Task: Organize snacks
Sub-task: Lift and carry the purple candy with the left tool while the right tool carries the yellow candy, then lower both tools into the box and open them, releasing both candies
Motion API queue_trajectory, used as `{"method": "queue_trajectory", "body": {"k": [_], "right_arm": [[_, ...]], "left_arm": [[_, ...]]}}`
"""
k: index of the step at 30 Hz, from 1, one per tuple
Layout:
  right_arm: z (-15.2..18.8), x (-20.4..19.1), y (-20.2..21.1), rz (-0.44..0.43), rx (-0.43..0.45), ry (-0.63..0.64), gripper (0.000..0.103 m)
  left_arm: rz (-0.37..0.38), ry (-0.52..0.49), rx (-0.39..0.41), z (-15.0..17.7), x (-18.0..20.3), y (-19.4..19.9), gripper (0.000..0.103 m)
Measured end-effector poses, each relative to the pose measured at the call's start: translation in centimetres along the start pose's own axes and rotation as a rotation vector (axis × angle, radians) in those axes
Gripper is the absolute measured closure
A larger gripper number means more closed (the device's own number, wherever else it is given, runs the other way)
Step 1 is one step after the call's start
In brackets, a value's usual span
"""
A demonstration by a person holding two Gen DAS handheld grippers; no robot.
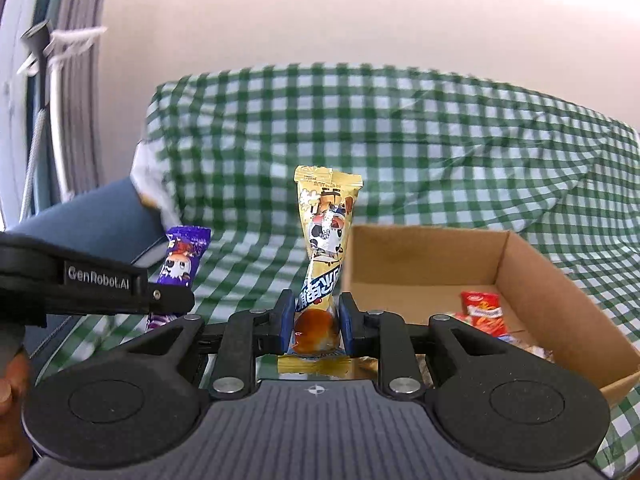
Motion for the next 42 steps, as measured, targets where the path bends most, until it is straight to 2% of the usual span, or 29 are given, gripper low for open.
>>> {"method": "queue_trajectory", "body": {"k": [6, 16, 25, 27, 28, 29, 30, 31, 32, 36, 42], "right_arm": [[-0.6, 4.5, 0.1, 0.086, 0.035, -0.121, 0.078], [-0.6, 11.0, 0.3, 0.224, 0.081, -0.269, 0.078], [-0.2, 13.3, 1.0, 0.267, 0.114, -0.31, 0.078], [-0.2, 13.5, 0.8, 0.271, 0.106, -0.31, 0.078], [-0.1, 13.5, 0.8, 0.284, 0.102, -0.302, 0.077], [0.0, 13.3, 0.6, 0.296, 0.091, -0.29, 0.062], [0.2, 13.3, 0.4, 0.306, 0.074, -0.279, 0.047], [0.3, 13.1, 0.3, 0.314, 0.064, -0.274, 0.015], [0.3, 13.0, 0.3, 0.316, 0.06, -0.269, 0.003], [0.2, 12.7, 0.5, 0.286, 0.052, -0.235, 0.006], [0.2, 12.7, 1.5, 0.319, 0.025, -0.219, 0.001]], "left_arm": [[0.061, -0.073, 0.018, -2.4, 5.7, -2.2, 0.084], [0.151, -0.169, 0.038, -4.2, 14.1, -5.8, 0.084], [0.176, -0.19, 0.075, -6.9, 17.5, -7.3, 0.084], [0.188, -0.222, 0.056, -7.4, 18.2, -7.3, 0.07], [0.183, -0.238, 0.053, -7.5, 18.3, -7.3, 0.046], [0.169, -0.247, 0.073, -7.8, 18.3, -7.0, 0.032], [0.155, -0.249, 0.103, -7.9, 18.0, -6.4, 0.03], [0.149, -0.245, 0.119, -7.9, 17.6, -5.9, 0.028], [0.149, -0.238, 0.123, -7.7, 17.2, -5.4, 0.027], [0.124, -0.208, 0.125, -6.1, 14.7, -3.5, 0.025], [0.049, -0.192, 0.144, -2.9, 11.1, 0.5, 0.017]]}}
Point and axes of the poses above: each gripper's, at about its wrist camera, not at the fingertips, and y roughly against the way its jaws point, x to its right, z to its underside, the point moved 5 cm from there along -y, roughly the way its jaws point, and after that the axes turned 8 degrees about -z, right-handed, at the moved point
